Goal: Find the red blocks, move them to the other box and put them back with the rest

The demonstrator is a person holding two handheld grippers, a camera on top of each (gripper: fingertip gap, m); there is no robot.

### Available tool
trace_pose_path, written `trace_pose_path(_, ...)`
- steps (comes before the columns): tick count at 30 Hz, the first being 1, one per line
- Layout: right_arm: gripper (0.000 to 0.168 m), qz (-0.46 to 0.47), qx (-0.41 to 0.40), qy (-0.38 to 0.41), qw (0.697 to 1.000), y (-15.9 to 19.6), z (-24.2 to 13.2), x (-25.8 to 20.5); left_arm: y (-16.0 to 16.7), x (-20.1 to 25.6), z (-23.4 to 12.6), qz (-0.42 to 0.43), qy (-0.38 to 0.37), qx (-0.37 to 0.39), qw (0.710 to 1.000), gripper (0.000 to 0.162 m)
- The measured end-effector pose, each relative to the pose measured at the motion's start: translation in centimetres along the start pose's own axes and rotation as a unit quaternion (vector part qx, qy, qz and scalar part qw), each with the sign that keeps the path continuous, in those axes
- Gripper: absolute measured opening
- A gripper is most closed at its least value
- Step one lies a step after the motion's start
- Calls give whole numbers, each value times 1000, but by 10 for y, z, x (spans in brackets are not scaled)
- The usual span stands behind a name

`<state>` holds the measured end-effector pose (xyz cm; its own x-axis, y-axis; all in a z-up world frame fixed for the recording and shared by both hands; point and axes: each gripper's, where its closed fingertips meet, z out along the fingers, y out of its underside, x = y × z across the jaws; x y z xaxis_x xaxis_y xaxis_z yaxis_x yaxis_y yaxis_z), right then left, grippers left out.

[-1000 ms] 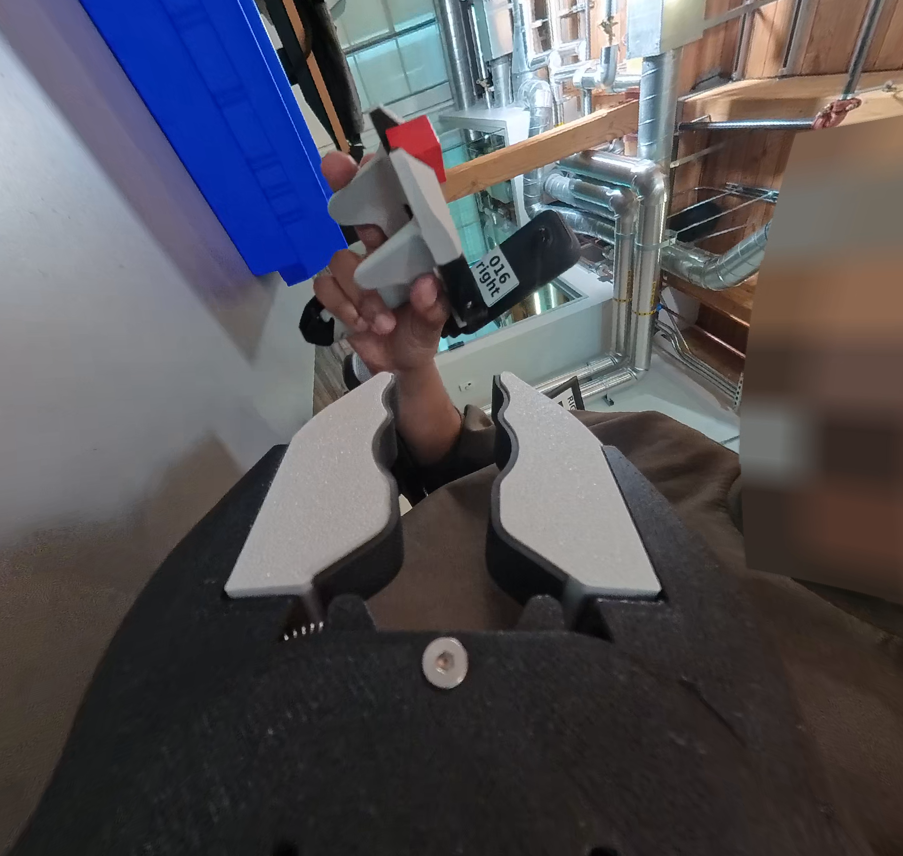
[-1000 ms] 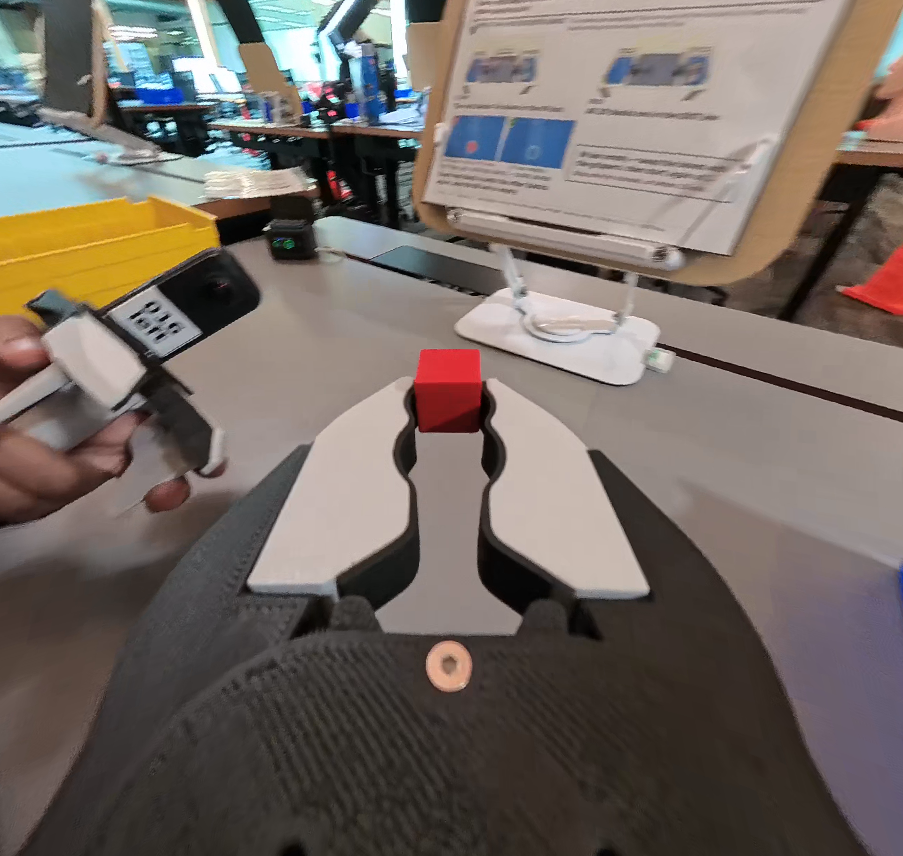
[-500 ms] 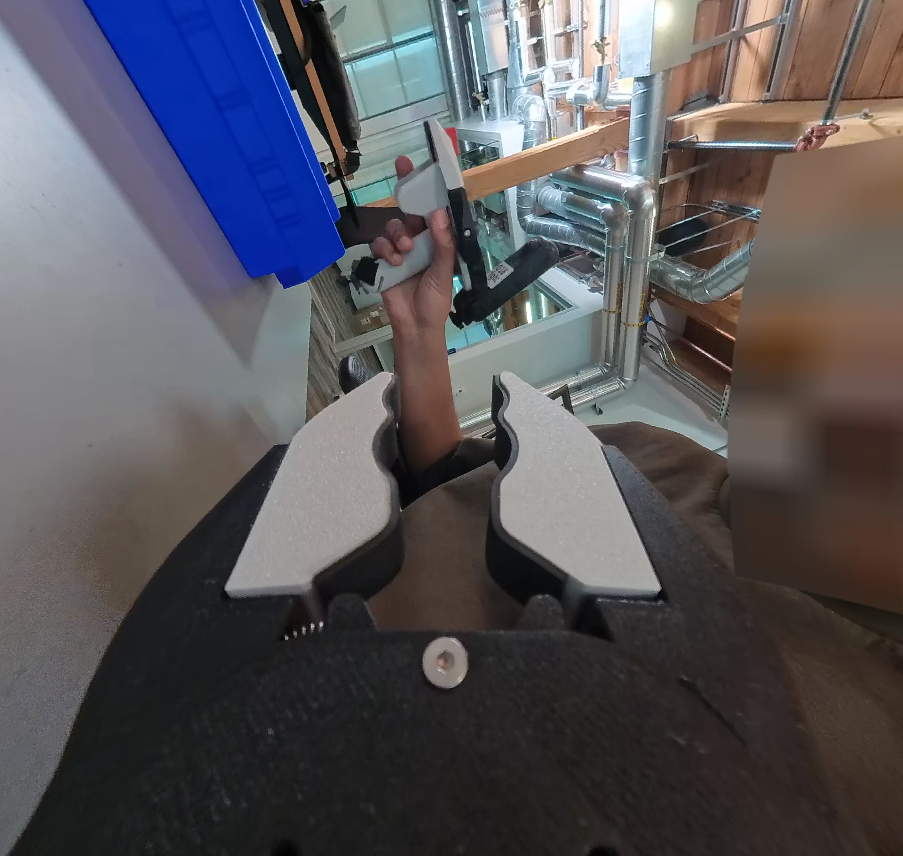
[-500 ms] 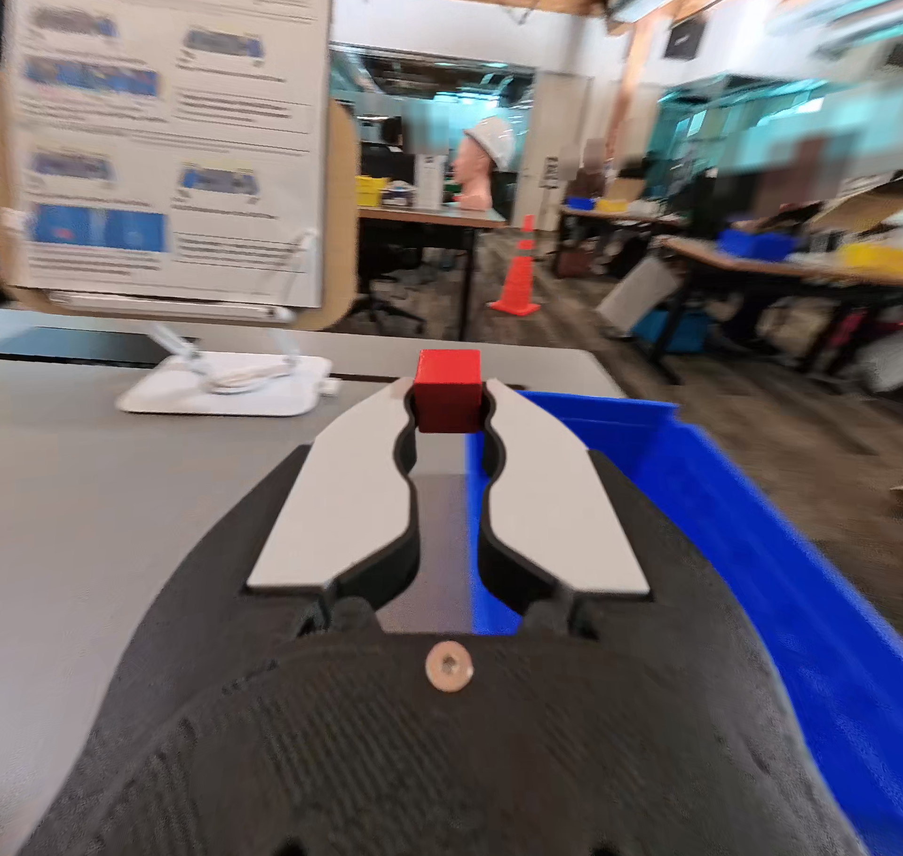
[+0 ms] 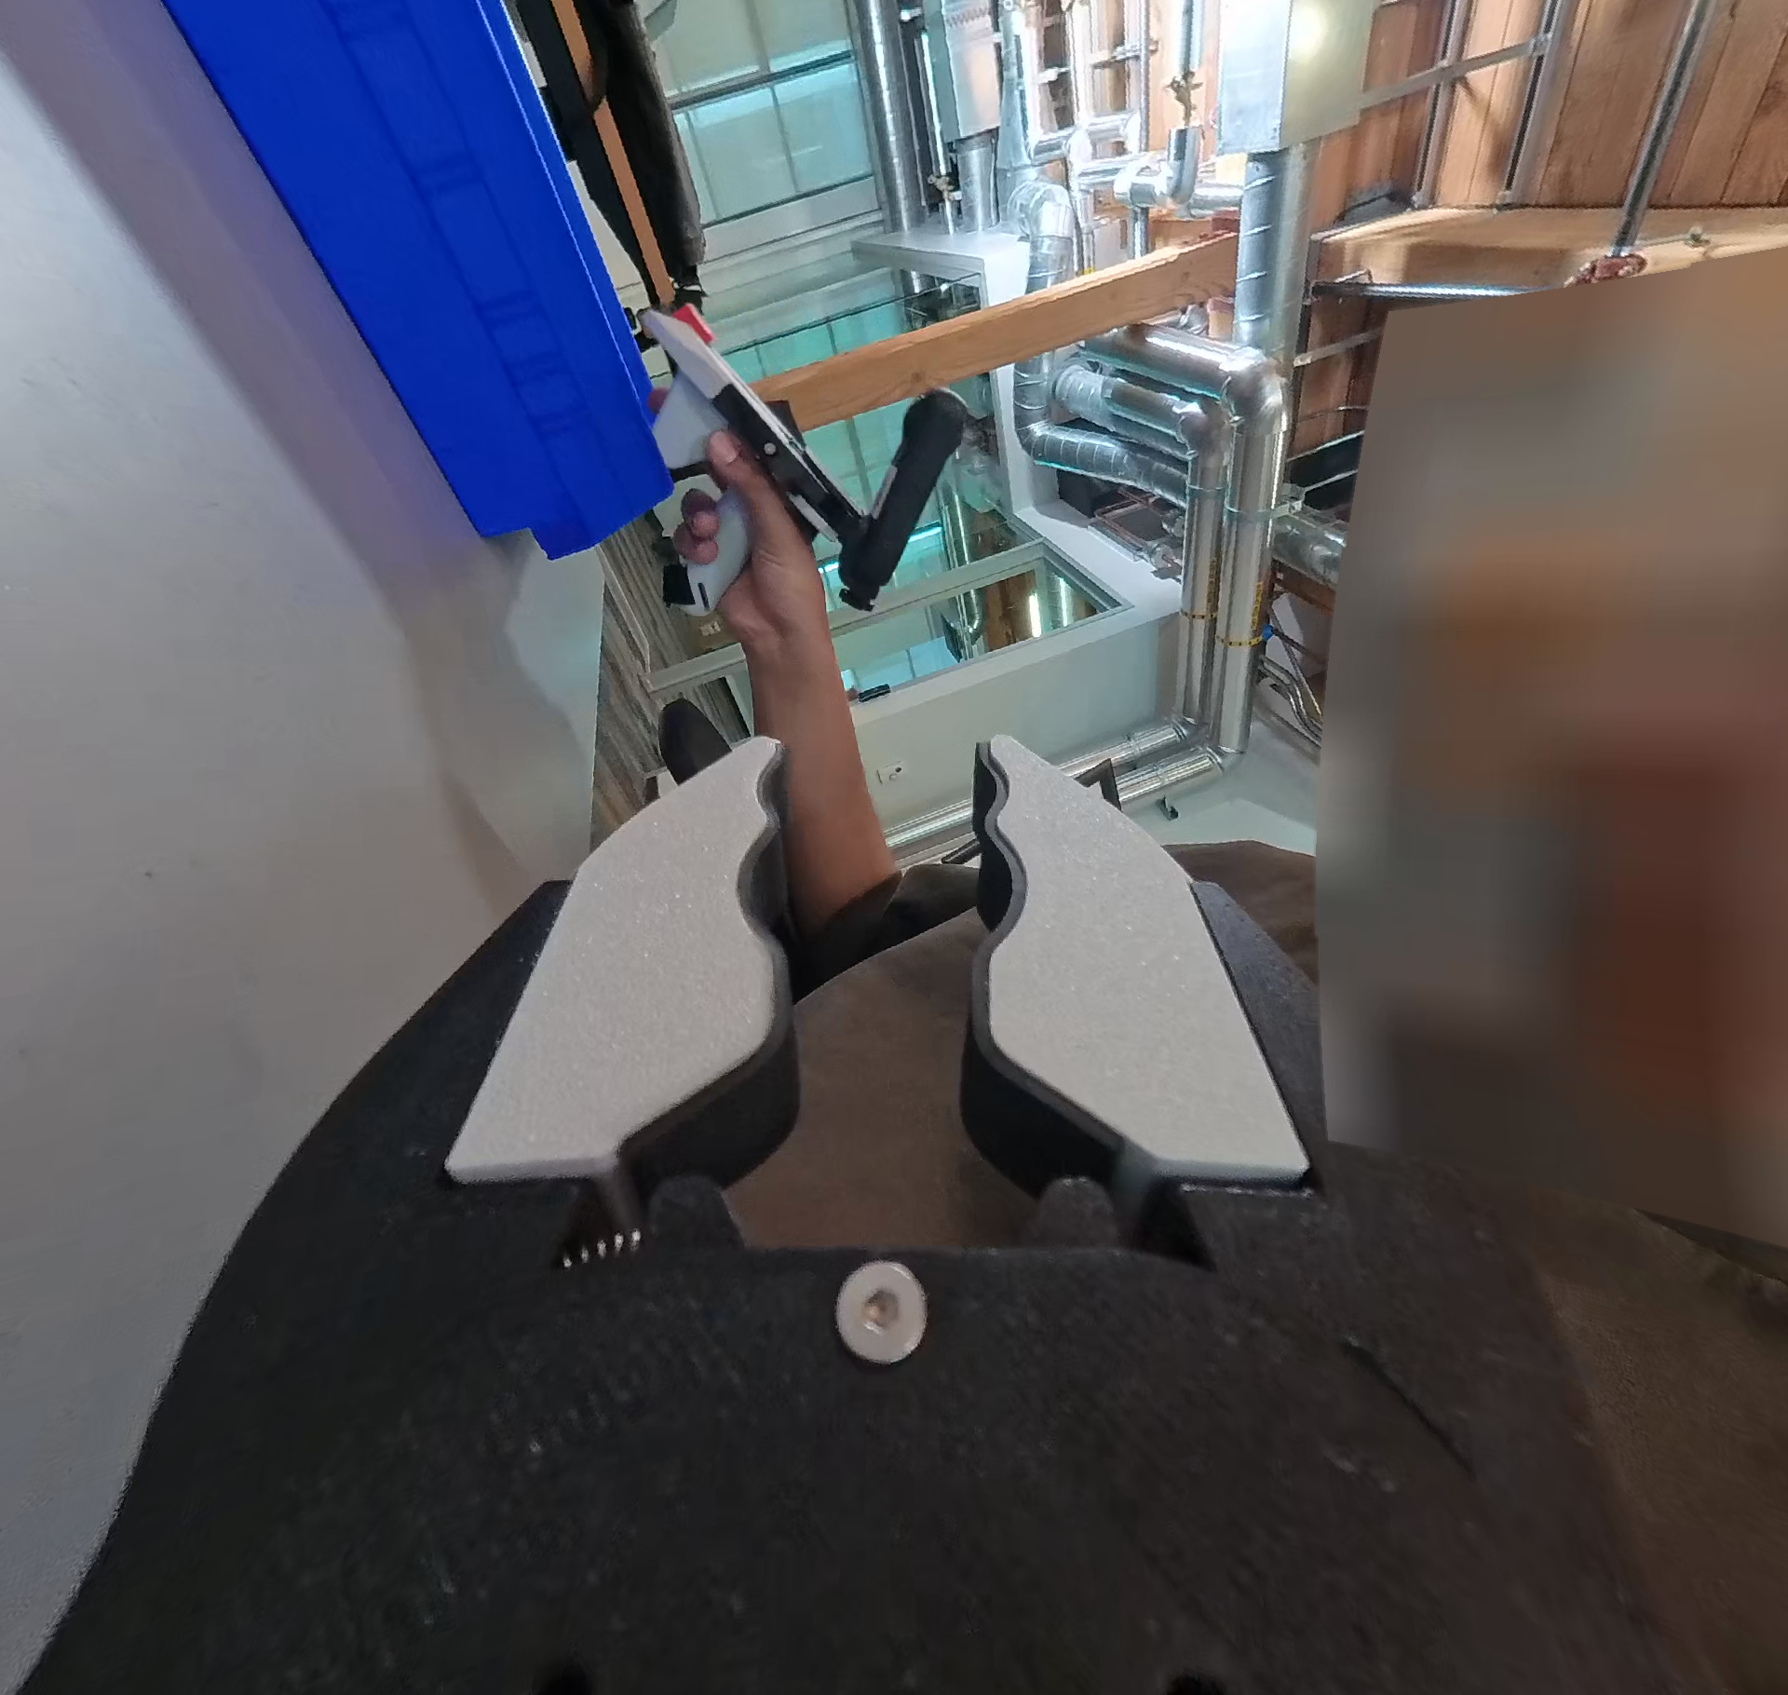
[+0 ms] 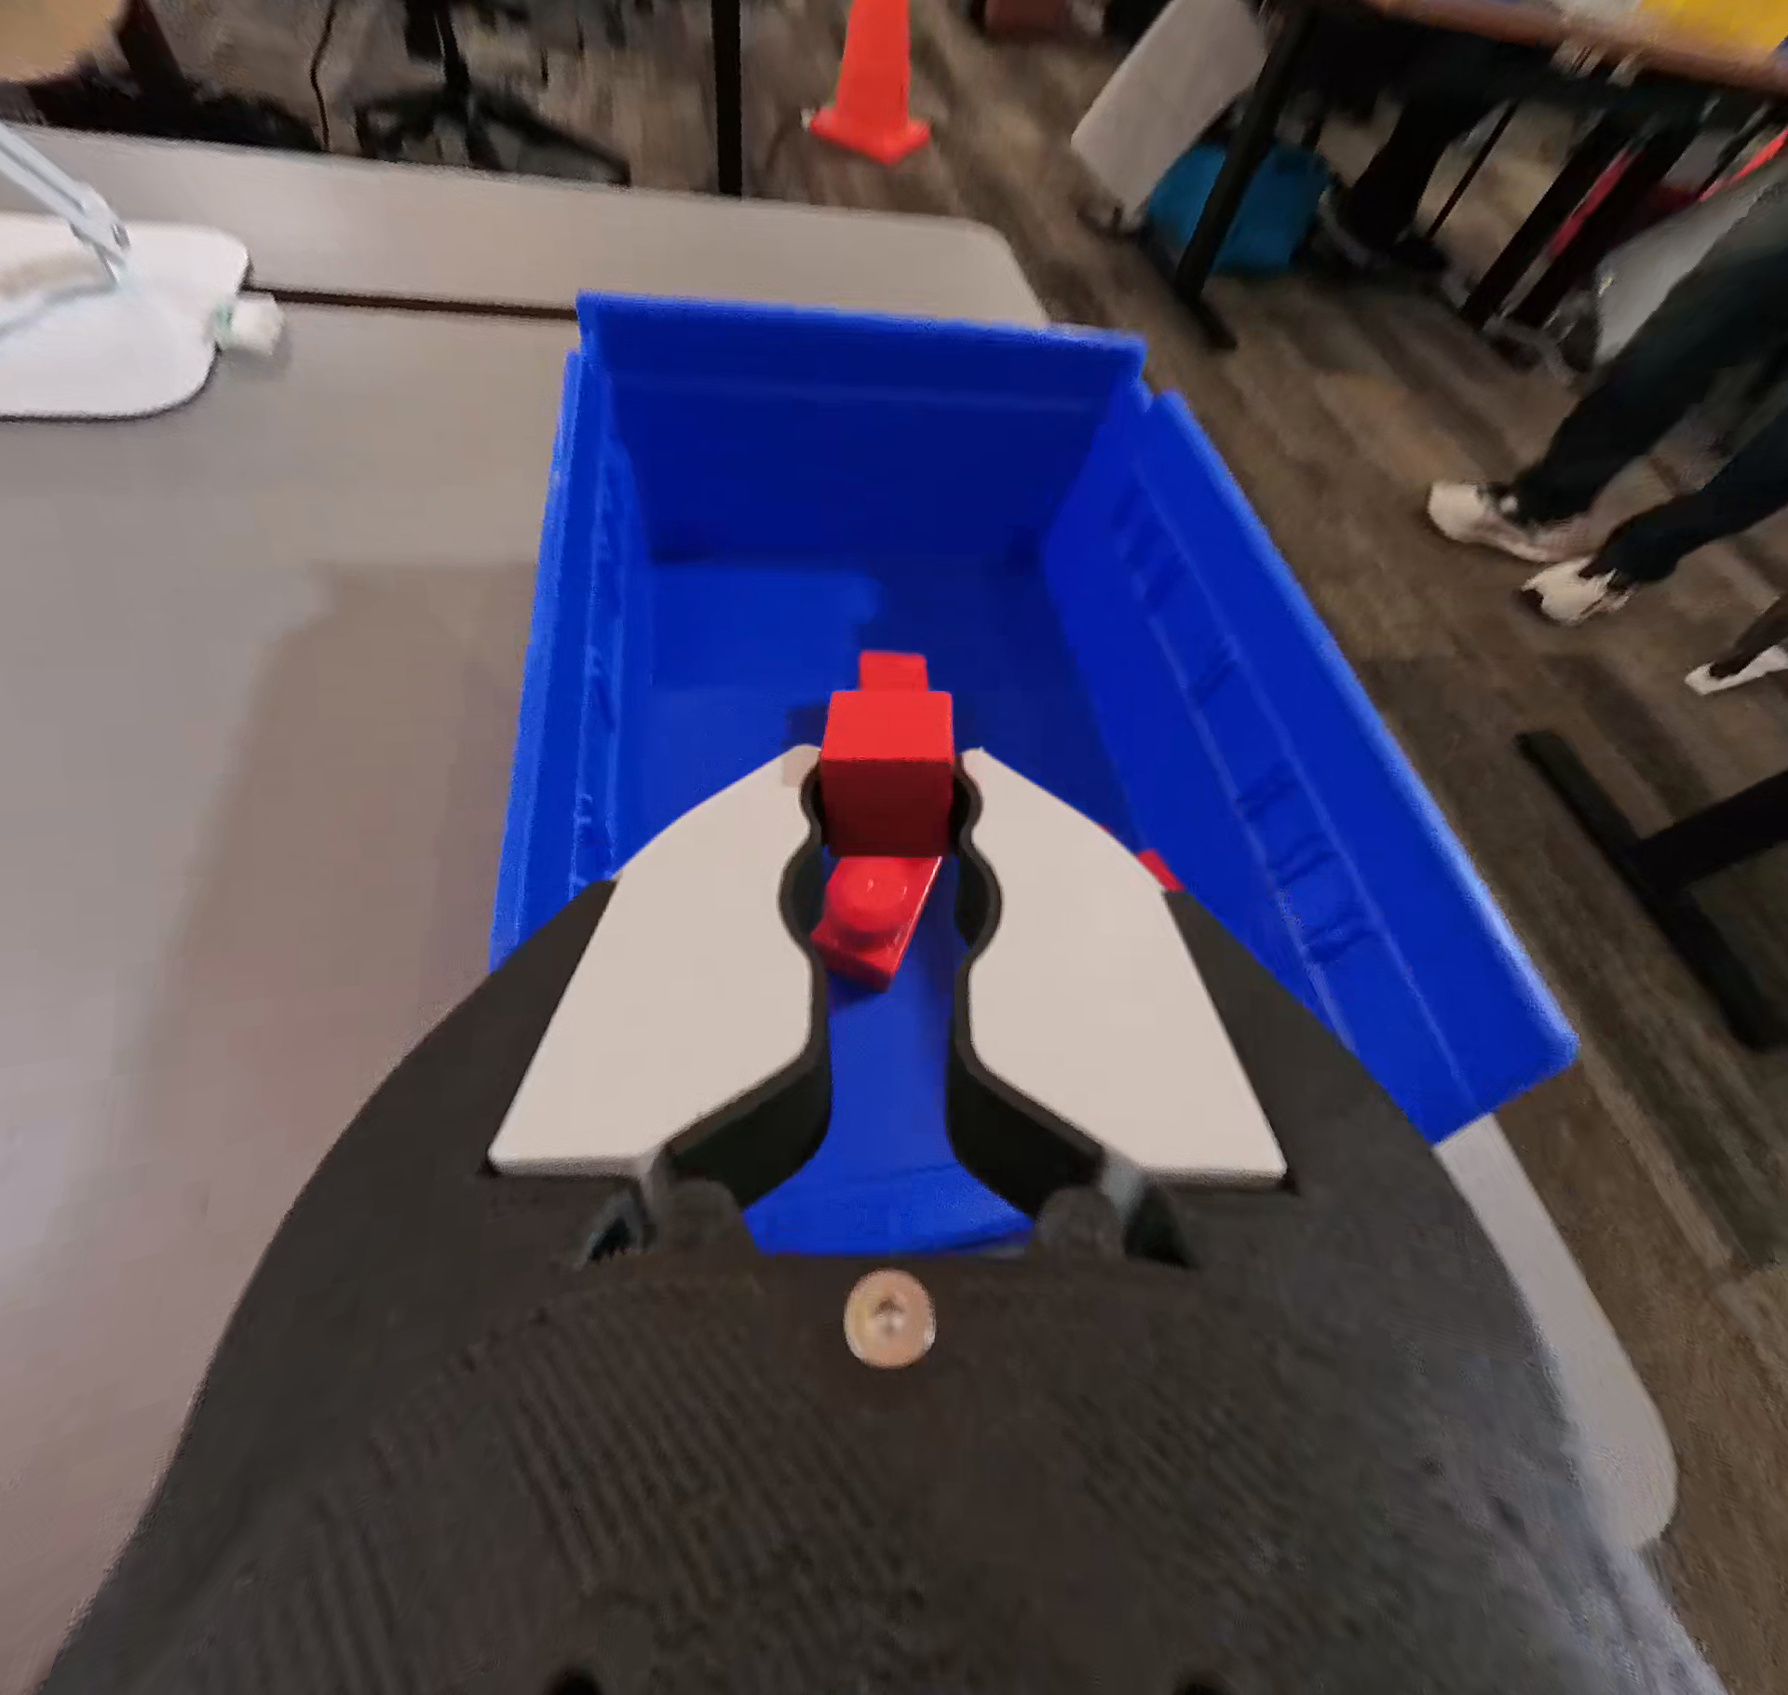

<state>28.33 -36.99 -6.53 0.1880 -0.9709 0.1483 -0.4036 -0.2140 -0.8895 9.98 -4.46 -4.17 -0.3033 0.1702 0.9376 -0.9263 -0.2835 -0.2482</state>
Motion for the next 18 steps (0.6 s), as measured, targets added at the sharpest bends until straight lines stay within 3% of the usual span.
trace_pose_path(6, 24, 6, -66, -7, 998, 28, 11, 2, -1, -2, 0, -5, 0, 1, 1000, 36)
trace_pose_path(18, 25, 1, -88, -8, 996, 40, 16, -1, 0, -1, -1, -3, -2, 0, 1000, 36)
